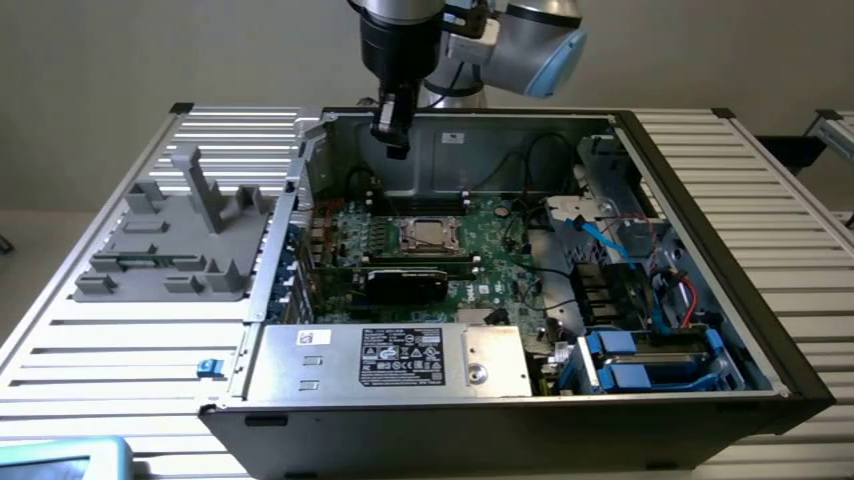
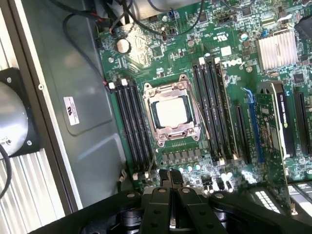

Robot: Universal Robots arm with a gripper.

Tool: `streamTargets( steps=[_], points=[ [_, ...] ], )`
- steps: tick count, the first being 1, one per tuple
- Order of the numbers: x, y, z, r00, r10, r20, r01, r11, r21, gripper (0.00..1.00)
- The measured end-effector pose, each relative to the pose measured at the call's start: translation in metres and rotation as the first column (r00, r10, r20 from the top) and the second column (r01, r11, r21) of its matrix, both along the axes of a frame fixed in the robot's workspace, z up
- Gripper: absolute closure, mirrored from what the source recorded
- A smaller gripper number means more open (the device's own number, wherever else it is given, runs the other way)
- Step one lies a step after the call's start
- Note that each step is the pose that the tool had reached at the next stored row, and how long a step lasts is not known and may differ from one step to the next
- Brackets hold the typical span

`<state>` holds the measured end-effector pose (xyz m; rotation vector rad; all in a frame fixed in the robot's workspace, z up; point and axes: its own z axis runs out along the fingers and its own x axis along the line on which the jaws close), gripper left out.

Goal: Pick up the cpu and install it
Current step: 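Install the first cpu locking lever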

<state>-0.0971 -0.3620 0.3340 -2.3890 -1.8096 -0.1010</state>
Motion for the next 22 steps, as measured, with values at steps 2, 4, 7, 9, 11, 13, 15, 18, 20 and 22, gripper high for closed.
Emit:
streamTargets(
  steps=[2,4,7,9,11,13,15,18,20,22],
  points=[
    [0.0000,0.0000,-0.0005,0.9994,-0.036,0.0000,0.036,0.9994,0.0001,0.89],
    [0.0000,0.0000,-0.0010,0.9975,-0.071,0.0000,0.071,0.9975,0.0001,0.89],
    [0.0000,0.0000,-0.0017,0.9924,-0.123,0.0000,0.123,0.9924,0.0000,0.89],
    [0.0000,0.0000,-0.0021,0.9874,-0.158,0.0001,0.158,0.9874,0.0000,0.89],
    [0.0000,0.0000,-0.0026,0.9810,-0.194,0.0000,0.194,0.9810,0.0000,0.89],
    [0.0000,0.0000,-0.0031,0.9738,-0.227,0.0000,0.227,0.9738,0.0000,0.89],
    [0.0000,0.0000,-0.0035,0.9651,-0.262,0.0000,0.262,0.9651,-0.0001,0.89],
    [0.0000,0.0000,-0.0043,0.9500,-0.312,0.0000,0.312,0.9500,-0.0001,0.89],
    [0.0000,0.0000,-0.0050,0.9384,-0.346,0.0000,0.346,0.9384,0.0000,0.89],
    [0.0000,0.0000,-0.0056,0.9259,-0.378,0.0000,0.378,0.9259,0.0000,0.89]
  ],
)
